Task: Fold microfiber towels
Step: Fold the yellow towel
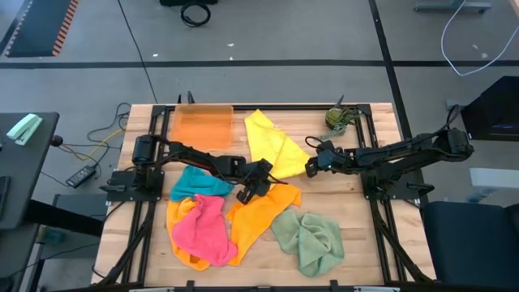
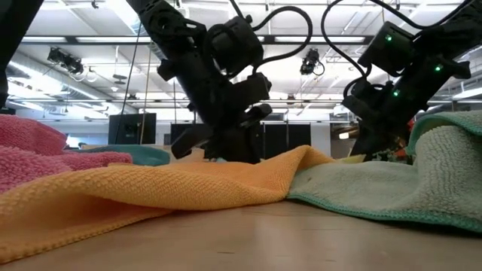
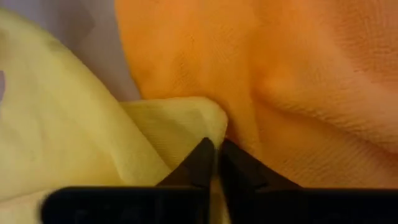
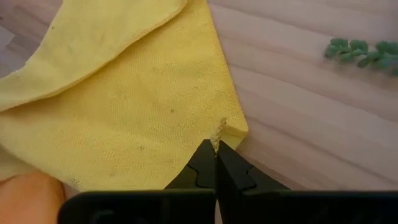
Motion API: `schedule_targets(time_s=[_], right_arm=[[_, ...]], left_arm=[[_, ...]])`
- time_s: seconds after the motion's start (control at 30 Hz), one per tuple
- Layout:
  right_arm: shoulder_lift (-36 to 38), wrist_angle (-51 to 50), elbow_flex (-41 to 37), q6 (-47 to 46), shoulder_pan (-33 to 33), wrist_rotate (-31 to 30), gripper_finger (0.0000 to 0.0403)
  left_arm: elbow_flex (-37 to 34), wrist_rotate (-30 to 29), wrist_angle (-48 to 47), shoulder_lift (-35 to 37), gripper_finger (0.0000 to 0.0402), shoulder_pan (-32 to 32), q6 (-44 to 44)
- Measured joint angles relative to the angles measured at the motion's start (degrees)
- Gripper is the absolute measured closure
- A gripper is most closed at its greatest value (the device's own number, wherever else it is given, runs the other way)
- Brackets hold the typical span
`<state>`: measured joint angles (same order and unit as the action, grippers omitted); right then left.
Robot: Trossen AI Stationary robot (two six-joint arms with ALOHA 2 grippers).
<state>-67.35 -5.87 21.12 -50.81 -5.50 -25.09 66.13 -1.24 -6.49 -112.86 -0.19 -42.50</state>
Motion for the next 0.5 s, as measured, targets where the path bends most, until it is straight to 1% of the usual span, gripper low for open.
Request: schedule_targets(time_s=[0.03,0.13,0.23,0.3,0.37,0.5], right_arm=[[0.0,0.0,0.0,0.0,0.0,-0.5,0.0402],[0.7,0.4,0.0,0.1,-0.1,-1.2,0.0402],[4.3,1.1,1.0,2.8,-1.0,-1.8,0.0402],[7.8,1.2,2.9,6.0,-1.5,-3.1,0.0402],[11.7,1.2,5.5,10.2,-1.6,-6.0,0.0402],[17.0,1.7,12.7,20.2,-3.7,-11.3,0.0402]], left_arm=[[0.0,0.0,0.3,0.2,0.0389,0.0,0.2],[0.0,-0.1,1.9,2.1,0.0390,-0.3,1.2],[0.0,0.1,2.0,6.7,0.0395,0.1,1.3],[0.0,0.2,2.1,10.8,0.0394,1.1,1.3],[0.0,0.1,2.2,15.3,0.0395,2.8,1.3],[0.0,0.0,3.8,23.9,0.0396,8.2,1.7]])
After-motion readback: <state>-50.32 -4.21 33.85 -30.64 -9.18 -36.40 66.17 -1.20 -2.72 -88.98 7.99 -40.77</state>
